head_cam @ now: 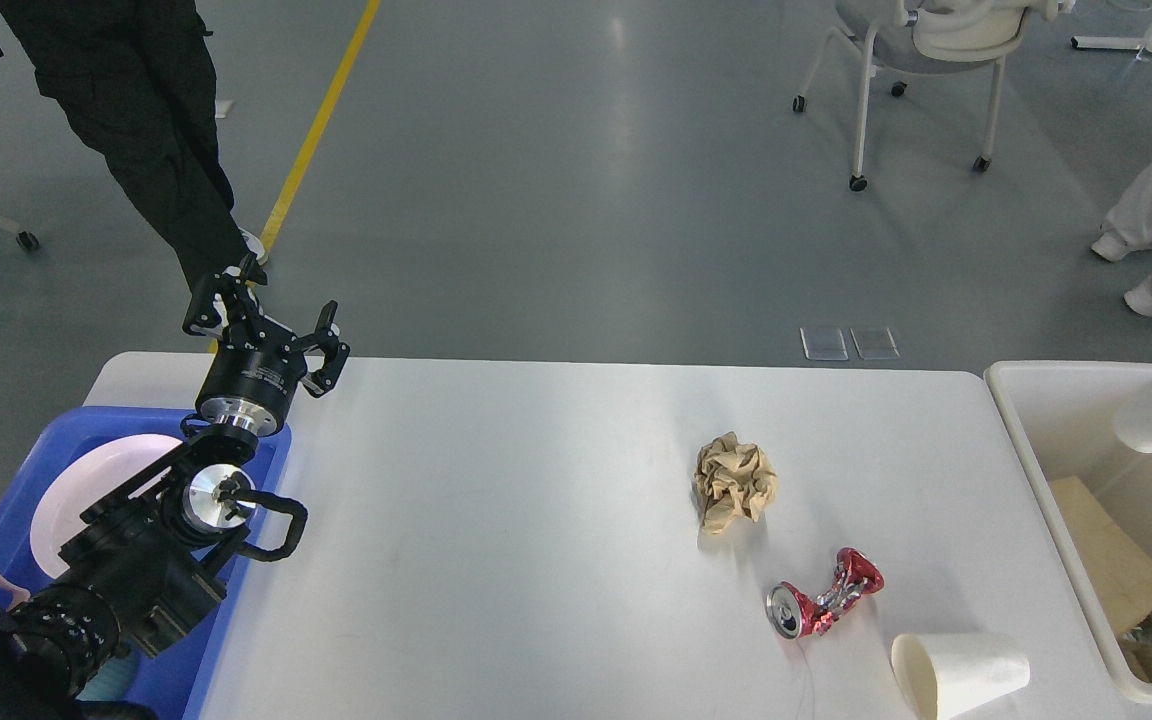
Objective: Tidy desktop
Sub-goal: 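Lower the right gripper toward the second white cup nearest the robot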
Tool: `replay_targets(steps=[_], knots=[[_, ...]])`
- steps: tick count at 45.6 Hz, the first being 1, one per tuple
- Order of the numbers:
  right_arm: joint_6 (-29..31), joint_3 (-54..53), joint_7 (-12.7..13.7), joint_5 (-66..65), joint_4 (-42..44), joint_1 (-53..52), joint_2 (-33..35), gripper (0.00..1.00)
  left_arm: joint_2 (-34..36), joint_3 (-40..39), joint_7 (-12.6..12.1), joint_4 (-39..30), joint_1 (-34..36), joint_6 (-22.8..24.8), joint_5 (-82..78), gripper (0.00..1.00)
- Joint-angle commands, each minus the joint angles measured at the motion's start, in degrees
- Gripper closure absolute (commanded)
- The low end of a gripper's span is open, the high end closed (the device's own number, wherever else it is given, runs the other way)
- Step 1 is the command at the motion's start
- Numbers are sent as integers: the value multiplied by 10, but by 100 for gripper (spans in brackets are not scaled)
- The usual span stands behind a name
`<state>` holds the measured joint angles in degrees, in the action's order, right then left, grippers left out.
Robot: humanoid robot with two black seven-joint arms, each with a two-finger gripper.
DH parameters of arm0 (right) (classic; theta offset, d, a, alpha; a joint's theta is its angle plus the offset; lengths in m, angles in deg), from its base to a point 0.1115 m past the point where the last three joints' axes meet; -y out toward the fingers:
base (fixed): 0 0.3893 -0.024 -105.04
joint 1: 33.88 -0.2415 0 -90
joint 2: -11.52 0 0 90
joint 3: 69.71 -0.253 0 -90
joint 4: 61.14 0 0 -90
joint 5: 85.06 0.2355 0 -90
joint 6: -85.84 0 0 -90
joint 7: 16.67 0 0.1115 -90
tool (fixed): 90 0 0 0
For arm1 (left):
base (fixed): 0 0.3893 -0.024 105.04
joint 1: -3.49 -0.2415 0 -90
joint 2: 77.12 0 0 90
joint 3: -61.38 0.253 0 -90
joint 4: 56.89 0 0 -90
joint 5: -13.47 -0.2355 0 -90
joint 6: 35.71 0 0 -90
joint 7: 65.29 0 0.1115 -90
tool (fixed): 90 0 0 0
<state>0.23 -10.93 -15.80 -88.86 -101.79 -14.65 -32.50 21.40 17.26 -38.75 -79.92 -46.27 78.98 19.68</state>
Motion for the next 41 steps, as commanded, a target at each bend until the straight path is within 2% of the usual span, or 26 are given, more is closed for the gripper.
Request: replay_targets(steps=[1,5,9,16,17,18,19,20,21,34,41], knots=[[-77,-119,0,0,136,192,-45,100,0,0,0,0,0,-1,0,2],[-124,-208,0,1,233,287,-102,100,0,0,0,0,0,-1,0,2],[-140,-278,0,0,314,331,-154,100,0,0,0,0,0,-1,0,2],[-146,-300,0,0,331,336,-178,100,0,0,0,0,0,0,0,2],[-141,-300,0,0,330,337,-178,74,0,0,0,0,0,-1,0,2],[-138,-300,0,0,329,337,-179,21,0,0,0,0,0,0,0,2],[-137,-300,1,0,327,338,-179,0,0,0,0,0,0,0,0,2],[-138,-300,-1,0,326,339,-179,5,0,0,0,0,0,-1,0,2],[-138,-299,-1,-1,324,339,-180,0,0,0,0,0,0,-1,0,2],[-137,-299,0,-1,298,332,-174,0,0,0,0,0,0,-1,-1,2],[-136,-301,4,0,265,291,-161,0,0,0,0,0,0,-1,-1,2]])
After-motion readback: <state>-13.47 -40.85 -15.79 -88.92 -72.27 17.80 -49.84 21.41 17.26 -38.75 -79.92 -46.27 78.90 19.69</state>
